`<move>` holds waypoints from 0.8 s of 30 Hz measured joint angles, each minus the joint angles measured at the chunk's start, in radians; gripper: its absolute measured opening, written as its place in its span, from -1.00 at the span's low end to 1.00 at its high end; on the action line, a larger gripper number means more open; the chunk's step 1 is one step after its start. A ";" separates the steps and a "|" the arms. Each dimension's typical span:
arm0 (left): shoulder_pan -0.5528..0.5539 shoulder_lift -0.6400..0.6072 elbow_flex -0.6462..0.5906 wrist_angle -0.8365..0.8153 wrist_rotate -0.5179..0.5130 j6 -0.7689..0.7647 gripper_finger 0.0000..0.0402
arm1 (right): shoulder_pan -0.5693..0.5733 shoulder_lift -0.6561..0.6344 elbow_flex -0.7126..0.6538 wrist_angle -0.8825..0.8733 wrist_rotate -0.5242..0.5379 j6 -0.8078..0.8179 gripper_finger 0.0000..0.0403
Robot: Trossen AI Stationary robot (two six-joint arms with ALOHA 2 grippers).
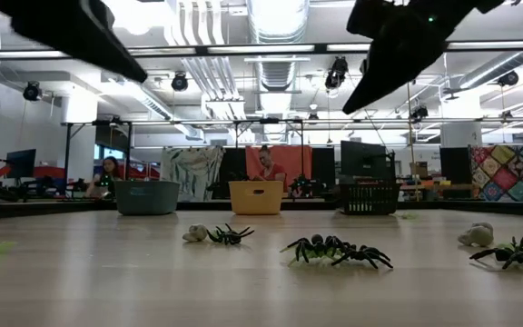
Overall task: Sort Halloween decoration
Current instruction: Put the white skull toy into the blue bin
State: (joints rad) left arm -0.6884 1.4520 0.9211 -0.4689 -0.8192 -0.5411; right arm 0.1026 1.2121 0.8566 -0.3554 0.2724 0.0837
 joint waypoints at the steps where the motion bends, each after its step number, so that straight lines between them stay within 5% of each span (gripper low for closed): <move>1: -0.010 0.019 0.000 0.005 0.000 0.000 -0.12 | 0.016 0.000 -0.009 0.016 0.003 0.022 -0.68; 13: -0.055 0.212 -0.001 0.149 -0.056 -0.017 -0.06 | 0.179 0.001 -0.080 0.228 0.025 0.153 -0.68; 24: -0.039 0.387 -0.002 0.417 -0.106 0.009 -0.05 | 0.267 0.001 -0.081 0.242 0.152 0.238 -0.69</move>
State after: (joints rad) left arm -0.7277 1.8392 0.9195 -0.0522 -0.9254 -0.5323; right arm 0.3696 1.2129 0.7761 -0.1131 0.4239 0.3213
